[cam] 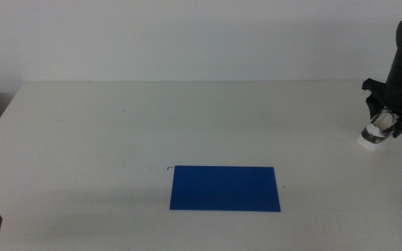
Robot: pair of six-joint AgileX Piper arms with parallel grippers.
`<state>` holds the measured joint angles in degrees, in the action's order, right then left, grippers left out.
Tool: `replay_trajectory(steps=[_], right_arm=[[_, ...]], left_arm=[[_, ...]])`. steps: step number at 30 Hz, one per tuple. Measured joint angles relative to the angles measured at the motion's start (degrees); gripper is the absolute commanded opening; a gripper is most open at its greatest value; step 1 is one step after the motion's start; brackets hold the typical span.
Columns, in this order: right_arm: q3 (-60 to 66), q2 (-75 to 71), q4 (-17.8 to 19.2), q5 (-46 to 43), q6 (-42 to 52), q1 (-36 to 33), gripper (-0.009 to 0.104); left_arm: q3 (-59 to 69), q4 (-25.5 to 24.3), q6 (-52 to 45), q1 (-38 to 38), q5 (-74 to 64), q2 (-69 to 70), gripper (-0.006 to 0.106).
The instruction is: Use one arm to grab the shoe from the table and place it on the mat.
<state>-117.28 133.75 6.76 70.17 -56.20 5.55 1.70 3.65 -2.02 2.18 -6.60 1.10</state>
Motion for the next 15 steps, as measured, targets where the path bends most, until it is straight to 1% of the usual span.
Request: replay_trajectory(steps=[2, 4, 7, 9, 12, 15], right_arm=[[-0.61, 0.00, -0.01, 0.08, 0.29, -0.20, -0.004], [-0.99, -0.34, 1.52, 0.09, 0.82, -1.12, -0.004], [-0.99, -1.63, 5.21, 0.09, -0.17, -3.93, -0.004], [-0.99, -3.23, 6.05, 0.09, -1.47, -6.26, -0.004], [-1.10, -5.81, 5.56, 0.10, -2.77, -10.14, -0.004], [-0.69, -8.05, 3.60, 0.09, -3.25, -13.35, -0.004]], left_arm=[[0.00, 0.00, 0.00, 0.00, 0.00, 0.00, 0.094], [0.00, 0.00, 0.00, 0.00, 0.00, 0.00, 0.094], [0.00, 0.00, 0.00, 0.00, 0.00, 0.00, 0.094], [0.00, 0.00, 0.00, 0.00, 0.00, 0.00, 0.094], [0.00, 0.00, 0.00, 0.00, 0.00, 0.00, 0.094], [0.00, 0.00, 0.00, 0.00, 0.00, 0.00, 0.094]])
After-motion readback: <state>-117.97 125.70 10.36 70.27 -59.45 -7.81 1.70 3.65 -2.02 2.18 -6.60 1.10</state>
